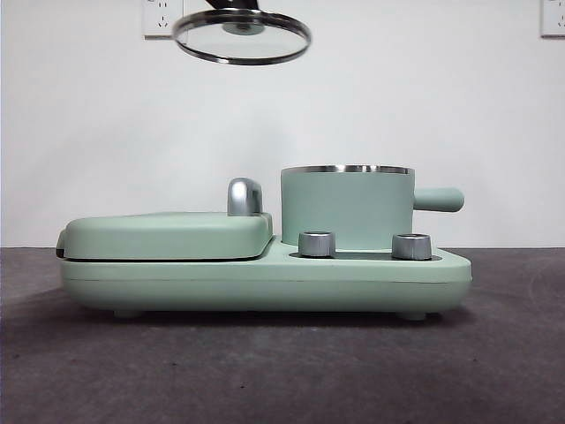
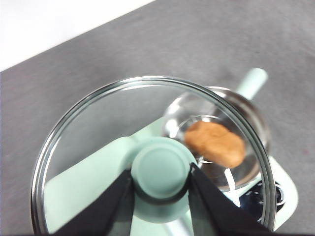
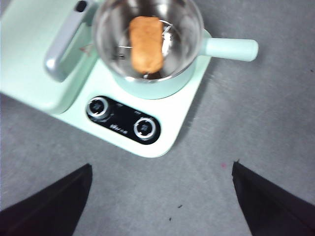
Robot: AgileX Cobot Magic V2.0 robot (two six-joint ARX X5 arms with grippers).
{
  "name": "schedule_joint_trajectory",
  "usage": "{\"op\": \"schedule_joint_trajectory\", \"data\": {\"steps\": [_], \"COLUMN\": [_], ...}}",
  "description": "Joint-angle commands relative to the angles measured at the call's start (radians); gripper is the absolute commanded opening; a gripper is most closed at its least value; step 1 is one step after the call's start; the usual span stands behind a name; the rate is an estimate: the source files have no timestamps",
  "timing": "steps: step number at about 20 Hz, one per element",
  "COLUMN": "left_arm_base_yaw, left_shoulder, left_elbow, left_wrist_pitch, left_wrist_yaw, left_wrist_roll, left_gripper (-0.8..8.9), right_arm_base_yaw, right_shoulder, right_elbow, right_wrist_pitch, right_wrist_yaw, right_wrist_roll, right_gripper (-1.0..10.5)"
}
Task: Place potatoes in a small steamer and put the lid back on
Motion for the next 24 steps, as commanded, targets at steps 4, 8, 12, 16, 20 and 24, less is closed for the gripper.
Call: {"op": "schedule_joint_trajectory", "data": {"steps": [4, 8, 12, 16, 20, 24], "left_arm_base_yaw": [-0.079, -0.123, -0.151, -0.167, -0.169, -0.166], "left_shoulder": [0.104, 0.170, 0.209, 0.260, 0.296, 0.298], "left_elbow": [0.039, 0.039, 0.039, 0.039, 0.039, 0.039], "left_wrist_pitch": [0.066, 0.131, 0.188, 0.221, 0.229, 0.242], "left_wrist_yaw": [0.004, 0.004, 0.004, 0.004, 0.004, 0.003], "left_wrist_roll": [0.010, 0.013, 0.014, 0.007, -0.020, -0.023], "left_gripper": [0.14, 0.14, 0.14, 0.14, 0.14, 0.14], "right_arm_base_yaw": [0.074, 0.108, 0.111, 0.112, 0.112, 0.112], "right_shoulder": [-0.356, -0.553, -0.647, -0.660, -0.660, -0.660], "right_elbow": [-0.393, -0.617, -0.722, -0.739, -0.739, -0.739], "right_wrist_pitch": [0.219, 0.335, 0.346, 0.353, 0.365, 0.366], "right_wrist_yaw": [-0.002, -0.002, -0.003, -0.003, -0.008, -0.011], "right_wrist_roll": [0.093, 0.168, 0.203, 0.203, 0.202, 0.202], "right_gripper": [4.4, 4.4, 4.4, 4.4, 4.4, 4.4]}}
